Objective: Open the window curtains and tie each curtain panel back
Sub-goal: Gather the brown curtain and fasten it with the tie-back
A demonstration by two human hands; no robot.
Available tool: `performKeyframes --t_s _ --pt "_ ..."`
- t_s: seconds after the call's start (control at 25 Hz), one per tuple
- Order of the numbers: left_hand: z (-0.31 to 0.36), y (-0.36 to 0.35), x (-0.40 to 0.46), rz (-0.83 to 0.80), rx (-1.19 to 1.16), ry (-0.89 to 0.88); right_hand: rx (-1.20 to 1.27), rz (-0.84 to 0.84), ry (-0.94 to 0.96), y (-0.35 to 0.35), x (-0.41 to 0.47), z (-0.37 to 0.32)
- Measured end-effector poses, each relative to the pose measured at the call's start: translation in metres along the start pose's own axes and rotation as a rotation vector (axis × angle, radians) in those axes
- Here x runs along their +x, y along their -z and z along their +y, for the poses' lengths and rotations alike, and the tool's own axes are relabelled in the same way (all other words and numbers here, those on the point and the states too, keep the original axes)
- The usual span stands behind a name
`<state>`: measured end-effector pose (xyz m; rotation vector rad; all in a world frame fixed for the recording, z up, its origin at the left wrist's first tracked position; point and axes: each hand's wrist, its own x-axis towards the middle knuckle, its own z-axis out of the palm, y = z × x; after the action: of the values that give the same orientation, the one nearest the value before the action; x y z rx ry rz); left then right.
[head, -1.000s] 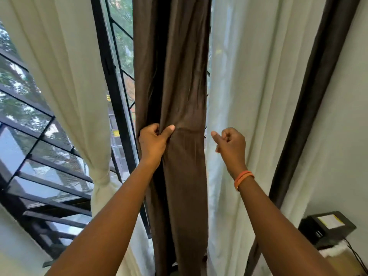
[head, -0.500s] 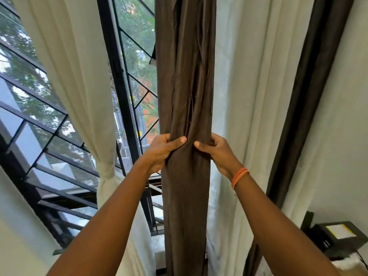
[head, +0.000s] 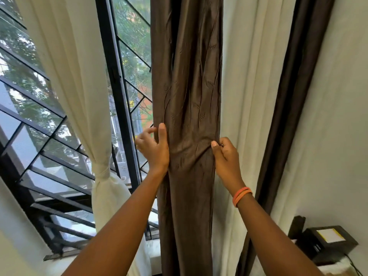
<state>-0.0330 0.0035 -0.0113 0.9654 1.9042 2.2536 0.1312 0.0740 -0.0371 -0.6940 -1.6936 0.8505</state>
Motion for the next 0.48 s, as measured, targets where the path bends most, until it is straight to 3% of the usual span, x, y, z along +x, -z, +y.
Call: performKeyframes --t_s 0.04,0.12,0.2,0.32,0.4,0.44,0.48 --pt "0.0 0.003 0.009 0.014 0.11 -0.033 0.02 -0.006 0.016 0.004 -0.001 0.0" --pt "-0.014 0.005 0.031 -0.225 0.083 0.036 -0.051 0.028 0.044 0.016 -0.001 0.0" --pt "-0.017 0.011 0.036 -0.411 -0.018 0.154 -0.252 0.19 0.089 0.039 0.001 0.005" --pt "-0.013 0.034 0.04 -0.265 0.056 0.099 -0.524 0.683 -0.055 0.101 0.005 0.012" --pt "-0.016 0.052 0.044 -0.169 0.114 0.03 -0.548 0.953 -0.213 0.125 -0.002 0.006" --pt "-0.013 0.059 0.044 -0.196 0.083 0.027 -0.535 0.938 -0.198 0.116 -0.009 -0.001" --pt "-0.011 0.063 0.042 -0.279 0.052 0.063 -0.53 0.807 -0.093 0.094 -0.018 -0.01"
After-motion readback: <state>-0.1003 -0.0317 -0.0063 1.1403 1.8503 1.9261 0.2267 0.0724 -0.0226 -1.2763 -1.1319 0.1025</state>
